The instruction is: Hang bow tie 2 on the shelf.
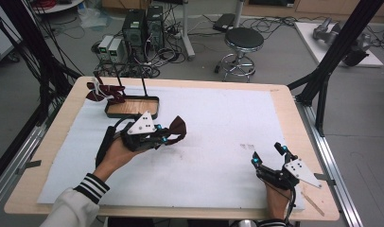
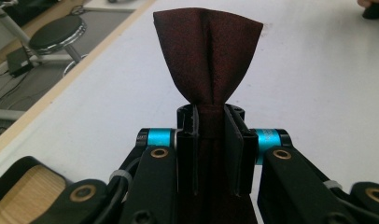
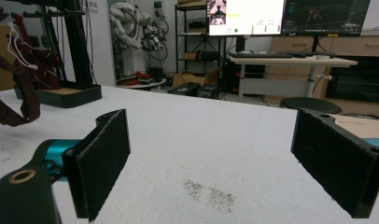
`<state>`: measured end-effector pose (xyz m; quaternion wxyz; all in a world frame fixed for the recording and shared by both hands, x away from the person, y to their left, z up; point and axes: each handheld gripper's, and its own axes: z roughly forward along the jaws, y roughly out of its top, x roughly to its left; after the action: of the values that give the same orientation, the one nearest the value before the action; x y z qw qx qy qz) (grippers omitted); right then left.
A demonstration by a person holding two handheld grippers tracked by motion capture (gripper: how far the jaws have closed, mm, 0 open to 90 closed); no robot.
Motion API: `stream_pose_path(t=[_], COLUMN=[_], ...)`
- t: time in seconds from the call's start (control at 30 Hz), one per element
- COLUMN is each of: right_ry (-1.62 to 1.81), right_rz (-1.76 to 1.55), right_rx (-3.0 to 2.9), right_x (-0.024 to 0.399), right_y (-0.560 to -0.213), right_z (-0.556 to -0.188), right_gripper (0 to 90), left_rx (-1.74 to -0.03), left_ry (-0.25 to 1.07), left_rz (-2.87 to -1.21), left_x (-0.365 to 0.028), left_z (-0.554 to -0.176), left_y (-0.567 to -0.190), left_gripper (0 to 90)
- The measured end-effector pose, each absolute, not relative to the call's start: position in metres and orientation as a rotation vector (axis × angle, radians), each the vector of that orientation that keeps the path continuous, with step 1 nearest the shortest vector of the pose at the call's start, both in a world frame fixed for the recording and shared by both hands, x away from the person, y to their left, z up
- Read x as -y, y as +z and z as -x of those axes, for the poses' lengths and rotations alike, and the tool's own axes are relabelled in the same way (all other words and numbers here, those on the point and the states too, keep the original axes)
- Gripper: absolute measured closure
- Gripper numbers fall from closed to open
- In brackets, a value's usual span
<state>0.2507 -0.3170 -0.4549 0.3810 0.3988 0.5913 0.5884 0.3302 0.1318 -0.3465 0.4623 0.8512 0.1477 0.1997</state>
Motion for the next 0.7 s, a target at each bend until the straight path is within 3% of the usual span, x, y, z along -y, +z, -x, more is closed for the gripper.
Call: stream_pose_path(t=[0.7], right_ry=[1.502], right_rz=[-1.019], right_rx=[-1.511], right_x=[0.317], right_y=[-0.455], right_z=[-0.251], right_gripper=[11.0], left_rx=[-0.533], left_ry=[0.565], left_rz=[-1.953], left_x=[-0.161], left_z=[-0.346], left_y=[-0.333], left_gripper=[76.3])
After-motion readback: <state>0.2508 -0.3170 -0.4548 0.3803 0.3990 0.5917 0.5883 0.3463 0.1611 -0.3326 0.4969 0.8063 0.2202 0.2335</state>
